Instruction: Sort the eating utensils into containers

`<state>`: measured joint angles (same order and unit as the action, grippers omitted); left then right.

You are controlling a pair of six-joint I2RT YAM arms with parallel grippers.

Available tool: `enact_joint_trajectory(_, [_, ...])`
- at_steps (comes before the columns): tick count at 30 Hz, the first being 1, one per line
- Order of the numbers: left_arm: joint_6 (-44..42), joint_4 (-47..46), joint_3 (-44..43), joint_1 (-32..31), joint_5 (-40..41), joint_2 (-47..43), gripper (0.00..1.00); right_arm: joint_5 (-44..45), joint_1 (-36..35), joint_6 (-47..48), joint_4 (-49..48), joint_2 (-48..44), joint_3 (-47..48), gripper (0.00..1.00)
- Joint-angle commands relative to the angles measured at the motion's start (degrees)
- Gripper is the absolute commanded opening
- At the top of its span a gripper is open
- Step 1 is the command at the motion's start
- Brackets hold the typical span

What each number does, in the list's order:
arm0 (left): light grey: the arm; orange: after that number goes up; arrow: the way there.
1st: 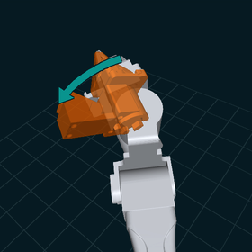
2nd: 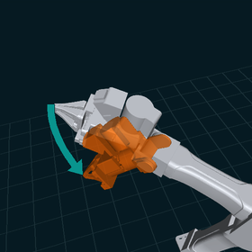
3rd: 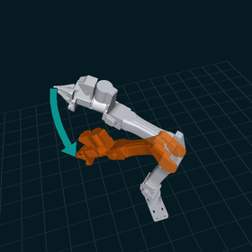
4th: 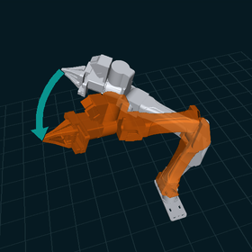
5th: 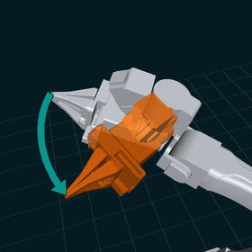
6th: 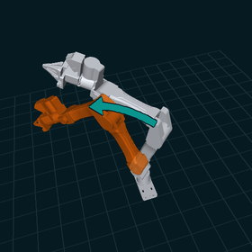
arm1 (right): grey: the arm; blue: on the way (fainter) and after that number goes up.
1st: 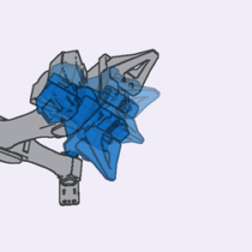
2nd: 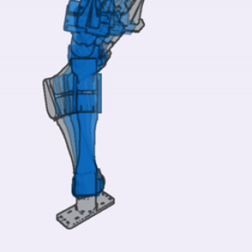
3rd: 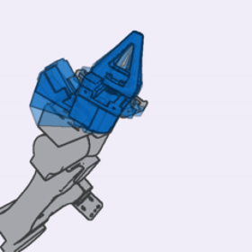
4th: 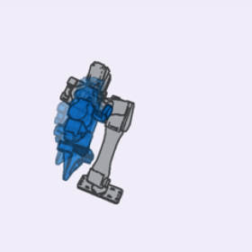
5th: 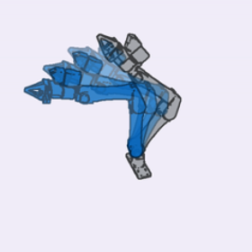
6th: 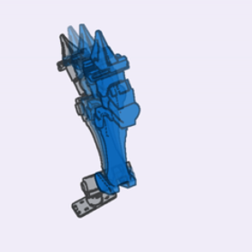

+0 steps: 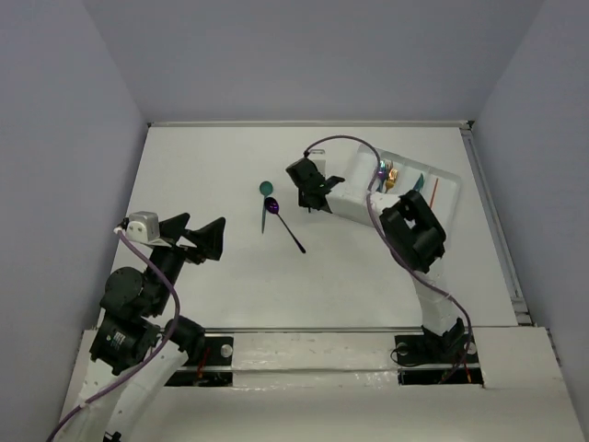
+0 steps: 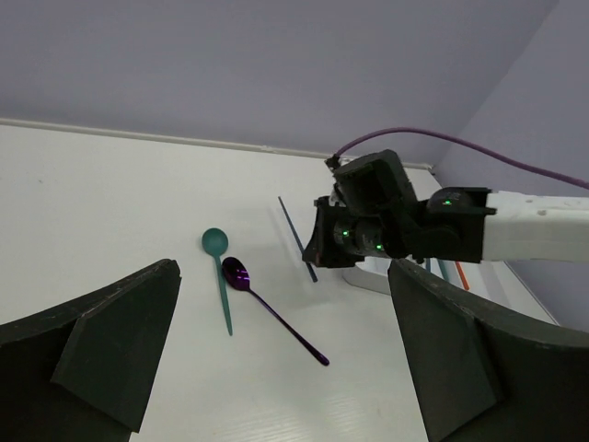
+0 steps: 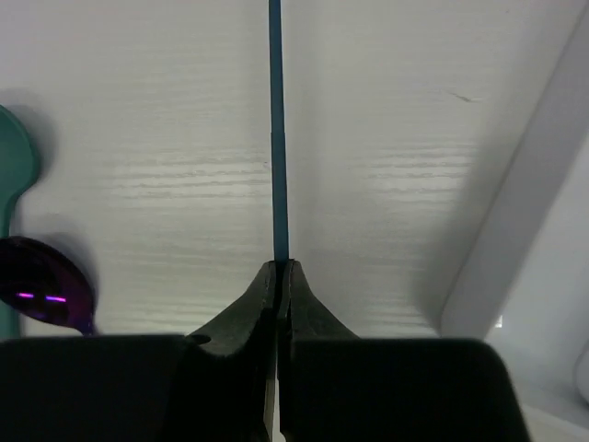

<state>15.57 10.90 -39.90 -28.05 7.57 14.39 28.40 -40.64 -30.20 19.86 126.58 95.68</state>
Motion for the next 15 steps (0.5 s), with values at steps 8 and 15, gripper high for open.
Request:
enact_joint_trajectory(8, [-0.1, -2.81, -0.79, -1.39, -0.54, -3.05, 0.99, -0.37, 8.89, 4.09, -13.2, -35.25, -26.14, 0.0])
enact_joint_trajectory(15, [-0.02, -2.37, -0.71, -3.93, -0.37, -5.95, 0.99, -6.68, 29.26, 4.09, -9.41, -49.76, -42.23, 0.0])
